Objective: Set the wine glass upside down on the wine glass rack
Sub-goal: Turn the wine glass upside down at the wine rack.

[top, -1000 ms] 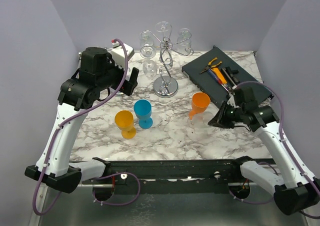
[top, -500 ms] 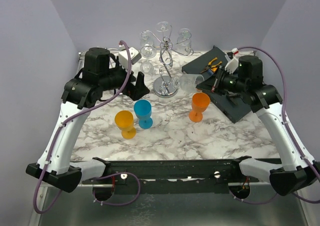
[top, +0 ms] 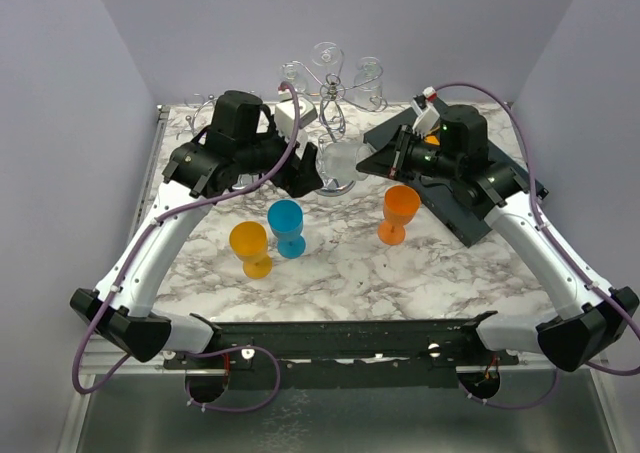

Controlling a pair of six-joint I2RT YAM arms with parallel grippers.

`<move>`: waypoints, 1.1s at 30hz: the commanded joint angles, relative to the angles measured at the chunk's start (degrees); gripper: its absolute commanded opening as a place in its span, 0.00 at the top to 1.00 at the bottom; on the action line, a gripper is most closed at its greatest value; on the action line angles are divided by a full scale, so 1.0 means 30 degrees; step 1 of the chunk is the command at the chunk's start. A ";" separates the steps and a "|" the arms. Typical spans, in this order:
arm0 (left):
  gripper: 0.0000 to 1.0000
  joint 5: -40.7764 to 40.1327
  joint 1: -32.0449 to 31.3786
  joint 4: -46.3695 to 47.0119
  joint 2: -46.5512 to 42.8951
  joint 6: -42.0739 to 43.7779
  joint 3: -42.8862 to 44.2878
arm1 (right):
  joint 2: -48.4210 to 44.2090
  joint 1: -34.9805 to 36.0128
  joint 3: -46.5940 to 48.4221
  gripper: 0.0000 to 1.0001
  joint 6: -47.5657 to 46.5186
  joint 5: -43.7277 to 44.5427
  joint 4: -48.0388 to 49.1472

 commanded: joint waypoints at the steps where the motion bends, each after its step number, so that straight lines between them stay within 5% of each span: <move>1: 0.27 -0.1481 0.0041 0.0758 -0.0113 -0.0087 0.0018 | -0.0802 0.0161 -0.0024 1.00 0.0210 0.0161 0.2654; 15: 0.57 -0.0687 0.0041 0.1689 -0.0421 -0.0101 -0.0516 | -0.1108 0.1343 -0.1420 1.00 -0.0074 -0.1409 0.4769; 26: 1.00 -0.0252 0.0041 0.1675 -0.0759 0.0709 -0.0508 | -0.1962 0.1868 -0.2822 0.97 -0.0361 -0.1686 0.6473; 28: 1.00 0.0045 0.0041 0.1660 -0.0836 0.1101 -0.0468 | -0.1982 0.1890 -0.3004 0.88 -0.0499 -0.1820 0.6589; 33: 1.00 -0.0128 0.0040 0.1660 -0.1301 0.2685 -0.0644 | -0.2518 0.1897 -0.3408 0.42 -0.1405 -0.1226 0.5436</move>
